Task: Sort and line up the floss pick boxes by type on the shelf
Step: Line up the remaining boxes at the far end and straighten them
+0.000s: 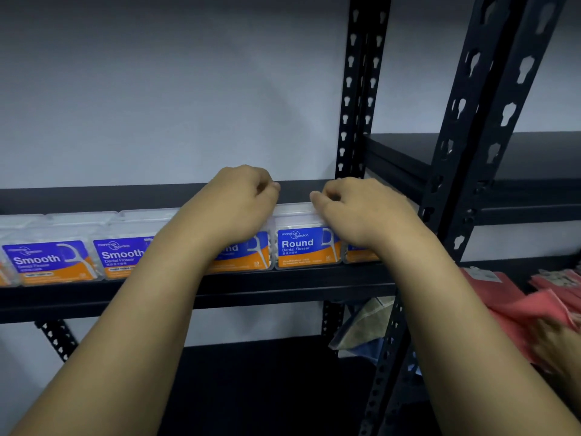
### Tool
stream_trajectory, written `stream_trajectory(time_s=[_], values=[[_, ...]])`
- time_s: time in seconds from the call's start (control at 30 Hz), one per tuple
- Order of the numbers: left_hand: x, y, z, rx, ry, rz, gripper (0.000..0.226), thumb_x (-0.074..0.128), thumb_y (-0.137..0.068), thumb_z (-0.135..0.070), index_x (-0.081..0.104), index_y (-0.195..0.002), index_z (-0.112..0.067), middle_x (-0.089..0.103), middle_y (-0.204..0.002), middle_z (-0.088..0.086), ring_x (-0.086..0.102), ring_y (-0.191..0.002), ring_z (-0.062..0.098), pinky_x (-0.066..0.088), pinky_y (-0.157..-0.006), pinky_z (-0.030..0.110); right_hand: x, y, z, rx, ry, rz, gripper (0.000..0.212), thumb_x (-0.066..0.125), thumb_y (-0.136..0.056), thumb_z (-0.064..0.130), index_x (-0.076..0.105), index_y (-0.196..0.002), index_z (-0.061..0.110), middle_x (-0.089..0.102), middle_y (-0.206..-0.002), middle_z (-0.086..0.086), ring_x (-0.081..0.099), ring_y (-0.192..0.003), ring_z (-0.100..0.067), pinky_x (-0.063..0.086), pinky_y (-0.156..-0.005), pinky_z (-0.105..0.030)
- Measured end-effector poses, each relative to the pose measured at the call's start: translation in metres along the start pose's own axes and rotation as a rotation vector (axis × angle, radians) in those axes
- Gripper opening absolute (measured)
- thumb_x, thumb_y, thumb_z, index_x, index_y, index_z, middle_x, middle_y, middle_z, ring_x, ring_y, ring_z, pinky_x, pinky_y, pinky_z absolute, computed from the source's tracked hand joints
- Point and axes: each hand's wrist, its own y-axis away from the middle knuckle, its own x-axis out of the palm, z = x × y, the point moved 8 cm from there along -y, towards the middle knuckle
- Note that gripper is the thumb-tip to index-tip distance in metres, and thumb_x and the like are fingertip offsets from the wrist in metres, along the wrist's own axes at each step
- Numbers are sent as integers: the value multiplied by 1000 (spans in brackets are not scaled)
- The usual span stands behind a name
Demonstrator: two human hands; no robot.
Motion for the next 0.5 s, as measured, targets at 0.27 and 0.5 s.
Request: stream_trajectory(time_s=[0.27, 0.5], values=[[-10, 19, 15, -15, 59, 222, 70, 77, -66, -71, 62, -125, -36, 65, -119, -21, 62, -106, -2, 51, -81, 20, -7, 5, 9, -64, -61, -96, 41, 43, -97, 65, 69, -105, 34, 71, -99, 11, 67, -97, -18, 55, -90, -46], [-5, 14, 22, -26, -67, 322, 74, 94, -47, -61, 64, -112, -39, 70, -104, -21, 68, -91, 1, 60, -79, 29, -1, 4, 6, -78, -12, -58, 39, 43, -97, 65, 69, -106, 37, 72, -102, 12, 66, -98, -19, 46, -80, -37]])
